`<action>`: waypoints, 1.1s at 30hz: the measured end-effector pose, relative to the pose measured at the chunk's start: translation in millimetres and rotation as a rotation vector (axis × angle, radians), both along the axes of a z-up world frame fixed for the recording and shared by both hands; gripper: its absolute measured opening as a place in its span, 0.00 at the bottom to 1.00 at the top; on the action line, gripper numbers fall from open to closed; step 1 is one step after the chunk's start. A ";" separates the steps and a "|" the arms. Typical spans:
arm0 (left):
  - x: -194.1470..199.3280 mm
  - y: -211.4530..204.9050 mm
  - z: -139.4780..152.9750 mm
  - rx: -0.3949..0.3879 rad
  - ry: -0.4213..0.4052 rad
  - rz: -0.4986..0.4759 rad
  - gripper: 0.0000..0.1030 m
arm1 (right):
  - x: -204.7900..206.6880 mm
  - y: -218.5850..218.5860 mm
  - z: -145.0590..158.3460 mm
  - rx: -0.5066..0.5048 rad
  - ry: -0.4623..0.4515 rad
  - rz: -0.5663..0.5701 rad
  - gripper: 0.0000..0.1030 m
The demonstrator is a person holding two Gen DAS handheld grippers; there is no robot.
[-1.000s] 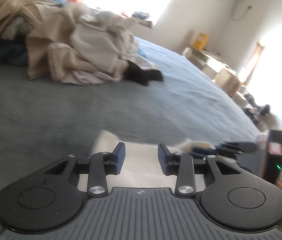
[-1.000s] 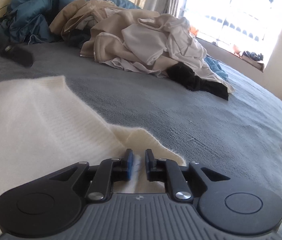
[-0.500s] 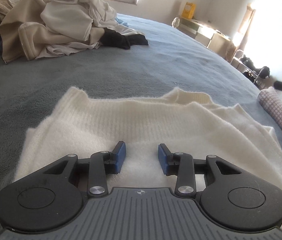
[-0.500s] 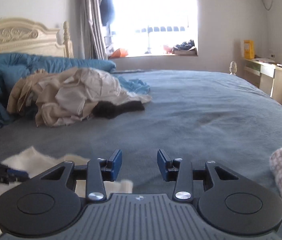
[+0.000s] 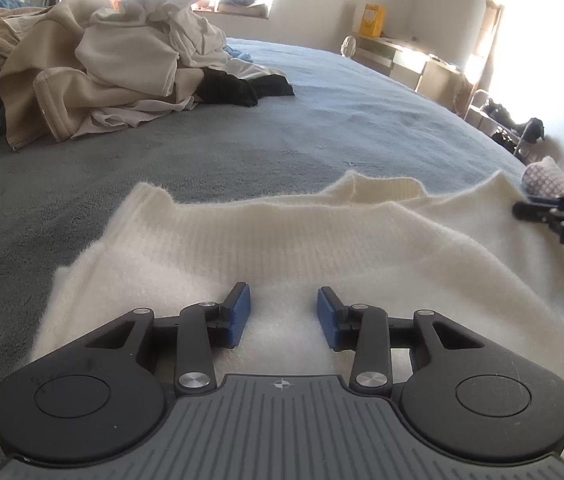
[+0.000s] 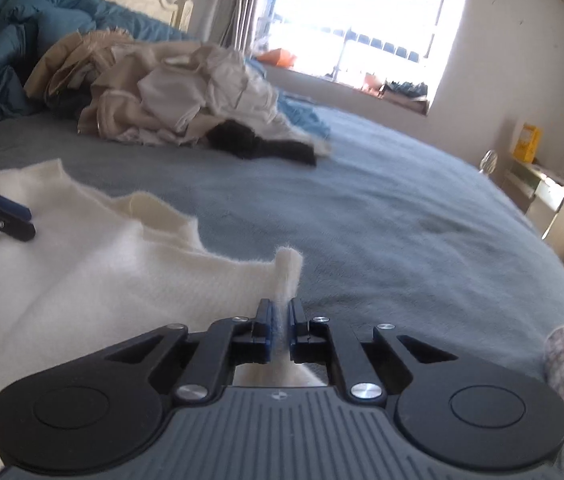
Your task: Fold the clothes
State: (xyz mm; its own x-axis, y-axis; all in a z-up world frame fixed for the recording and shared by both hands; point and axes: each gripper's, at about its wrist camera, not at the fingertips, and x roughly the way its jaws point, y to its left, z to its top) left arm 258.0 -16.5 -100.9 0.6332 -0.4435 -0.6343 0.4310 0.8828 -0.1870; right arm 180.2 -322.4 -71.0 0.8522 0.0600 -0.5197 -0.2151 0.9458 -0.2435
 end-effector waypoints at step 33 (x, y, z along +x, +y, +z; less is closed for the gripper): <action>26.0 -35.4 -7.0 0.094 -0.025 -0.010 0.41 | -169.5 -118.0 -4.9 0.782 0.033 -0.301 0.52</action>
